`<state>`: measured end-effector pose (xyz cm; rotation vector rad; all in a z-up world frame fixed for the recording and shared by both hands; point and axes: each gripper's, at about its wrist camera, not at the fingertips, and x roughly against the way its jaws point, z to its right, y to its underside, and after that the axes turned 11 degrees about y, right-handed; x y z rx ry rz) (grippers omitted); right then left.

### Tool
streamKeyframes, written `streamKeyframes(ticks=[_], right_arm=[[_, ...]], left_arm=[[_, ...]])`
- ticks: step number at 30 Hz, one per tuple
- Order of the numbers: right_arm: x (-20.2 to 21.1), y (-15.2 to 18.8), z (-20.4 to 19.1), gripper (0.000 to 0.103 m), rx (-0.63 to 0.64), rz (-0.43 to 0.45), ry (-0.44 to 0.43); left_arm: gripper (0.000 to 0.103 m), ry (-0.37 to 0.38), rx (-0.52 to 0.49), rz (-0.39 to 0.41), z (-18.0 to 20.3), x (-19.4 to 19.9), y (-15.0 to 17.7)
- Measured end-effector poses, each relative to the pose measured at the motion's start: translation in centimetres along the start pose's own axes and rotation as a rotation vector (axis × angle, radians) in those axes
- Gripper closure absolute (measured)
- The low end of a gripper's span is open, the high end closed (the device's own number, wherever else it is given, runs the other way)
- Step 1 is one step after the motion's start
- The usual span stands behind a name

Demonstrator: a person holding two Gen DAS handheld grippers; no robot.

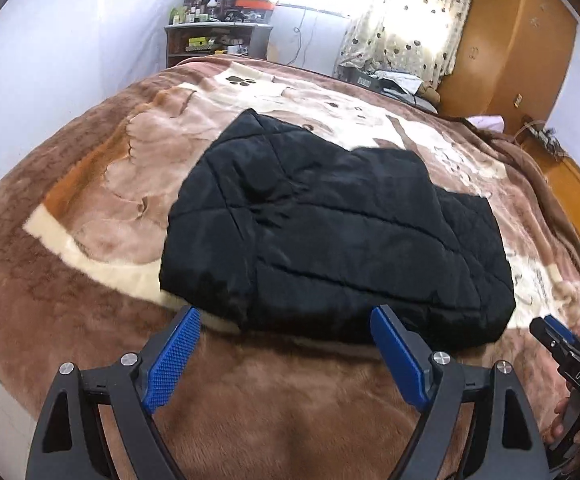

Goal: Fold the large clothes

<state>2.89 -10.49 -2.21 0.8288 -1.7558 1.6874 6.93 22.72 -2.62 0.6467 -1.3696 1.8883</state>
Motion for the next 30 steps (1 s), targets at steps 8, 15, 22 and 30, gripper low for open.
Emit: streamKeyframes(ticks=[8, 15, 22, 30], right_arm=[[2.3, 2.2, -1.7, 0.026, 0.017, 0.014, 0.064], [3.9, 3.4, -2.1, 0.026, 0.02, 0.03, 0.148], [4.9, 4.4, -2.5, 0.026, 0.024, 0.026, 0.165], [5.4, 5.3, -3.4, 0.026, 0.039, 0.03, 0.161]], left_arm=[[0.016, -0.078, -0.046, -0.003, 3.0, 1.8, 3.4], [0.016, -0.106, -0.036, 0.017, 4.0, 3.2, 5.3], [0.016, -0.133, -0.049, 0.038, 4.9, 4.3, 6.5], [0.016, -0.159, -0.079, 0.041, 5.5, 4.8, 7.1]])
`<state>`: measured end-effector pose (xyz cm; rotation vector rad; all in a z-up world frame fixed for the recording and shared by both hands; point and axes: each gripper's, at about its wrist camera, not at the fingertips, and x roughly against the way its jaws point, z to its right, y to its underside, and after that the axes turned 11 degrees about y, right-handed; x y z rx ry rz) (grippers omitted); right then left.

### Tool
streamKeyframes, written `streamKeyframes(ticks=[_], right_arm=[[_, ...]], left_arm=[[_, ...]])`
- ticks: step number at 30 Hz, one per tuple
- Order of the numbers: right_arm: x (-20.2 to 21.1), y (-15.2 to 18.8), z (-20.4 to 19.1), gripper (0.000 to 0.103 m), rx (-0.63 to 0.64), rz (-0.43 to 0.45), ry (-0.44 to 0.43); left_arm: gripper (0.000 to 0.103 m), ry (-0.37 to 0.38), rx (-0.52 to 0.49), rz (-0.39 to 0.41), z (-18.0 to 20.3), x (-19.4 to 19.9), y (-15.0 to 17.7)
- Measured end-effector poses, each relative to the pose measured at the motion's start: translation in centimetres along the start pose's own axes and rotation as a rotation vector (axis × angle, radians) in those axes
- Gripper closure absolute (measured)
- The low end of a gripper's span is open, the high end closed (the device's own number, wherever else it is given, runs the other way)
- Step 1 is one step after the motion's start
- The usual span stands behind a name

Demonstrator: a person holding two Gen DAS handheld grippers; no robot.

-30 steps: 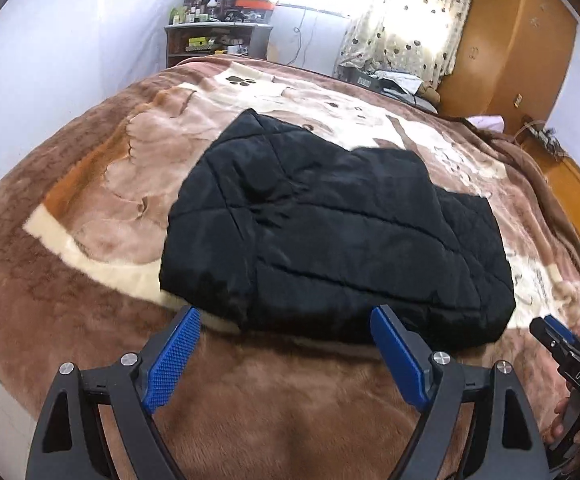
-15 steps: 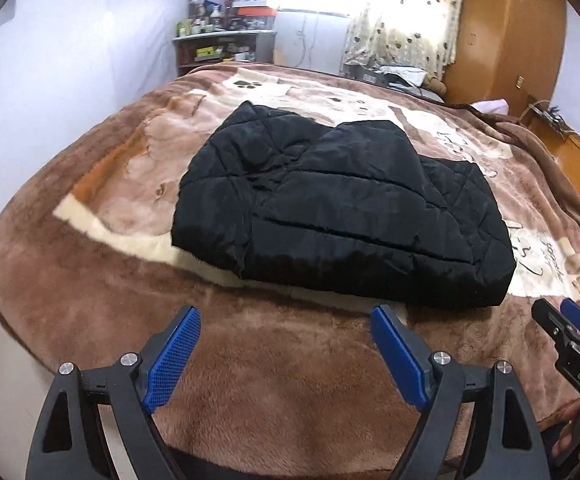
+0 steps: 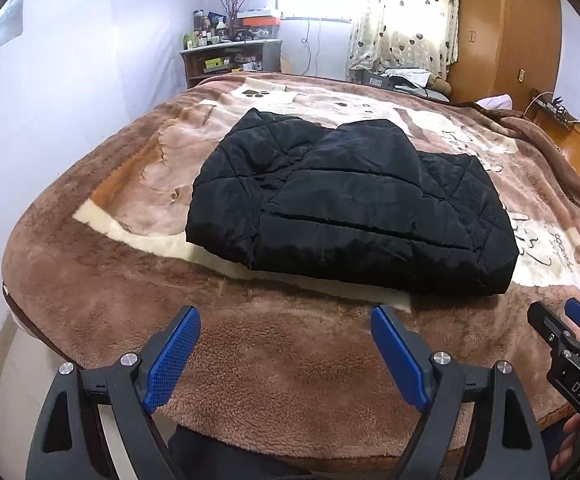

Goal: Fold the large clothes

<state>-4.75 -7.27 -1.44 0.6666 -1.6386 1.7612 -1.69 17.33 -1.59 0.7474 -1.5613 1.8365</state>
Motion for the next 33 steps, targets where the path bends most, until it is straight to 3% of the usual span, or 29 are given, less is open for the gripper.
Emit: streamKeyframes(ticks=[10, 19, 33], right_arm=[[-0.2, 0.7, -0.3, 0.026, 0.001, -0.022, -0.008], [-0.2, 0.9, -0.6, 0.026, 0.004, -0.022, -0.012], [-0.3, 1.2, -0.8, 0.026, 0.006, -0.027, -0.011]], left_arm=[[0.016, 0.022, -0.03, -0.001, 1.0, 0.4, 0.2], [0.016, -0.058, -0.093, 0.001, 2.3, 0.2, 0.6], [0.016, -0.005, -0.076, -0.003, 2.5, 0.1, 0.9]])
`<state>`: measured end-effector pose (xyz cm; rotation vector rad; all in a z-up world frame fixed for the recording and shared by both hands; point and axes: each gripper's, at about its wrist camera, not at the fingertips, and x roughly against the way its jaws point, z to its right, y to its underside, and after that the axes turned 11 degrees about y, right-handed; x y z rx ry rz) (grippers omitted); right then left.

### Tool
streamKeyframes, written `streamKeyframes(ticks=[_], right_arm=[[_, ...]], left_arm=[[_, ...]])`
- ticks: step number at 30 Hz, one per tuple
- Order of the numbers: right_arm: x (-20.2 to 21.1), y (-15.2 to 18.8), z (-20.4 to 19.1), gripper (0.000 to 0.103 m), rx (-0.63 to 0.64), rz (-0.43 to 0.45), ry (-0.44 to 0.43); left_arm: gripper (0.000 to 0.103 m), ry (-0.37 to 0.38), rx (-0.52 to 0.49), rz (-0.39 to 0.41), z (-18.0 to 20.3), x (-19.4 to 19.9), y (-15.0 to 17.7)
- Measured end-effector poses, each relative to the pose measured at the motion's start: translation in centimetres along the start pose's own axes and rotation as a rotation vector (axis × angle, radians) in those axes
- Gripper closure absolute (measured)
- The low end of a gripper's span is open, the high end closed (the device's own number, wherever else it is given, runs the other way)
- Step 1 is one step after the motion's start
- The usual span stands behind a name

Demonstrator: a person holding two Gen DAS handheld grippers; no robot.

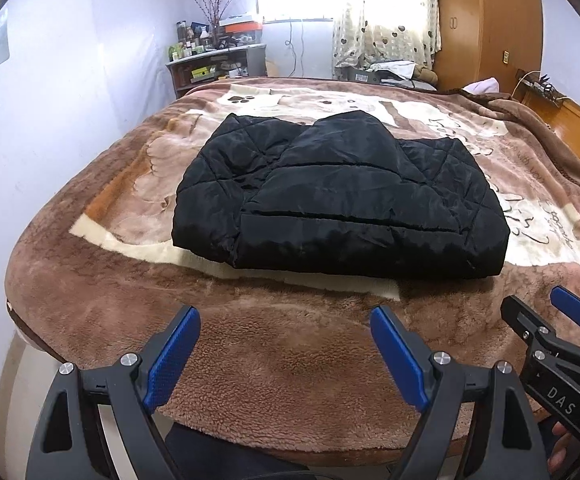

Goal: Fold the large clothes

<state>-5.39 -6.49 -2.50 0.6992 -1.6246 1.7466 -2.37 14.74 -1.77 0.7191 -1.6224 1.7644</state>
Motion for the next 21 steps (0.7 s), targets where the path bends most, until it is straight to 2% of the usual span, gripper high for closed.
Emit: streamKeyframes(ticks=[12, 21], right_arm=[[-0.02, -0.05, 0.02, 0.026, 0.002, -0.002, -0.001], [-0.07, 0.17, -0.08, 0.026, 0.003, -0.004, -0.002]], left_arm=[[0.016, -0.02, -0.009, 0.008, 0.23, 0.12, 0.07], [0.016, -0.006, -0.001, 0.003, 0.13, -0.05, 0.08]])
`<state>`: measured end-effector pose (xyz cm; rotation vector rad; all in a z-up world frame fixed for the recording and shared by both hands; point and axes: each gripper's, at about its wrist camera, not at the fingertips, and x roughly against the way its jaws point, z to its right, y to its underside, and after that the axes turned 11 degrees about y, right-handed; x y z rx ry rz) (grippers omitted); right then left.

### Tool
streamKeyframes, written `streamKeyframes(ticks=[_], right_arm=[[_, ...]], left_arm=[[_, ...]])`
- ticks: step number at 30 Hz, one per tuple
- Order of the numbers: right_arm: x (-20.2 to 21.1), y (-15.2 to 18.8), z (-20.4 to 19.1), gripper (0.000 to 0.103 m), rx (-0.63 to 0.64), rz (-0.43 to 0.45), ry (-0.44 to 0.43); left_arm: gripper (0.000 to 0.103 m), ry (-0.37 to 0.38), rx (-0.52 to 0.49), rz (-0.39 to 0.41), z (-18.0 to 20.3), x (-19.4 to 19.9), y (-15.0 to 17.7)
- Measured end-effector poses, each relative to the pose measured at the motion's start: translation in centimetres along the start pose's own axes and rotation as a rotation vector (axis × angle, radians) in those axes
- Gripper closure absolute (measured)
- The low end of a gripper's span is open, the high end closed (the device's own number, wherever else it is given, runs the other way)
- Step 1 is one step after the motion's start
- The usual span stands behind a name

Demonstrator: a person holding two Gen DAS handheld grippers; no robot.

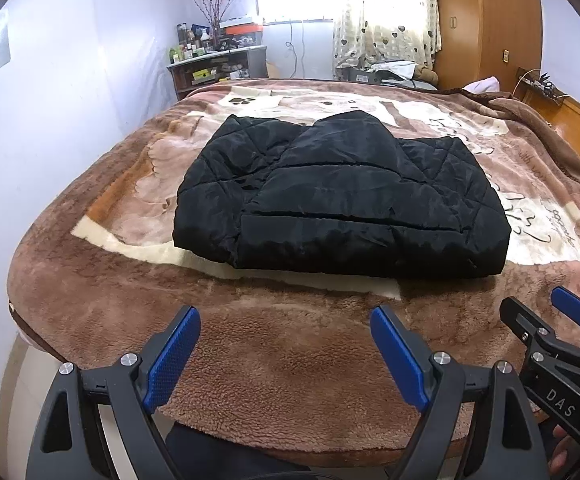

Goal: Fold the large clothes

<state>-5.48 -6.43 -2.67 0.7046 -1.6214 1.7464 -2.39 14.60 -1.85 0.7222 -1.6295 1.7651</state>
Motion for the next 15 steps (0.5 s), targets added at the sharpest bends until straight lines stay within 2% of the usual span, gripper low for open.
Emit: streamKeyframes(ticks=[15], right_arm=[[-0.23, 0.55, -0.17, 0.026, 0.0, -0.008, -0.003]], left_arm=[[0.016, -0.007, 0.006, -0.003, -0.62, -0.38, 0.2]])
